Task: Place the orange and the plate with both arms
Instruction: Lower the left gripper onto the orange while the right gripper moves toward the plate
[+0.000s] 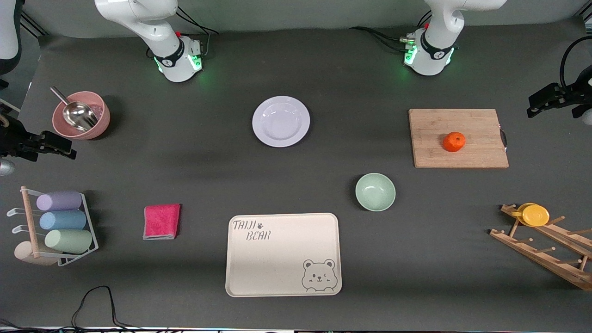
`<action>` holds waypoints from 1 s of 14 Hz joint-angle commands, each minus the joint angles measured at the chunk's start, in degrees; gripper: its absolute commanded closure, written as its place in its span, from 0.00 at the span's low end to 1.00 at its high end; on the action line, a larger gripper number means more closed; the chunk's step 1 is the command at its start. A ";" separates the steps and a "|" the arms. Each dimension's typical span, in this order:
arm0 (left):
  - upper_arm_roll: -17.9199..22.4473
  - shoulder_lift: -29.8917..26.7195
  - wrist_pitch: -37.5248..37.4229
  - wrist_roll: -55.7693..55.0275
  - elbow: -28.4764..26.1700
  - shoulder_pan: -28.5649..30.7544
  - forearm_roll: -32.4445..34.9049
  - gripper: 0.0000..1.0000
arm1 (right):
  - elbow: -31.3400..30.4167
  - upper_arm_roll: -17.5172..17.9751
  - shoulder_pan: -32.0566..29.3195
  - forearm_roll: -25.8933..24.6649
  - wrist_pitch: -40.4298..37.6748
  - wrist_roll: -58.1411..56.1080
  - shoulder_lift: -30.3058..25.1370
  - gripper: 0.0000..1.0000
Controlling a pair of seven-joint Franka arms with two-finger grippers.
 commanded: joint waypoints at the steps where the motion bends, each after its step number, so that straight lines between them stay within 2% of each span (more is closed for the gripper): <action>1: 0.65 -1.11 0.04 -0.54 -1.20 -0.80 0.12 0.00 | 0.20 -0.32 0.49 -0.47 -0.68 1.20 -0.37 0.00; 4: 0.65 -1.02 -0.14 -0.72 -2.34 -0.71 0.12 0.00 | 0.11 -0.41 0.40 -0.38 -1.21 0.94 -0.46 0.00; 6: 0.74 -1.29 1.69 -0.63 -6.19 -0.62 0.12 0.00 | 0.02 -0.41 0.40 -0.38 -1.39 0.94 -0.46 0.00; 14: 0.92 -2.69 22.33 -0.71 -29.12 0.61 0.12 0.00 | -0.16 -0.41 0.40 -0.38 -1.56 0.94 -0.55 0.00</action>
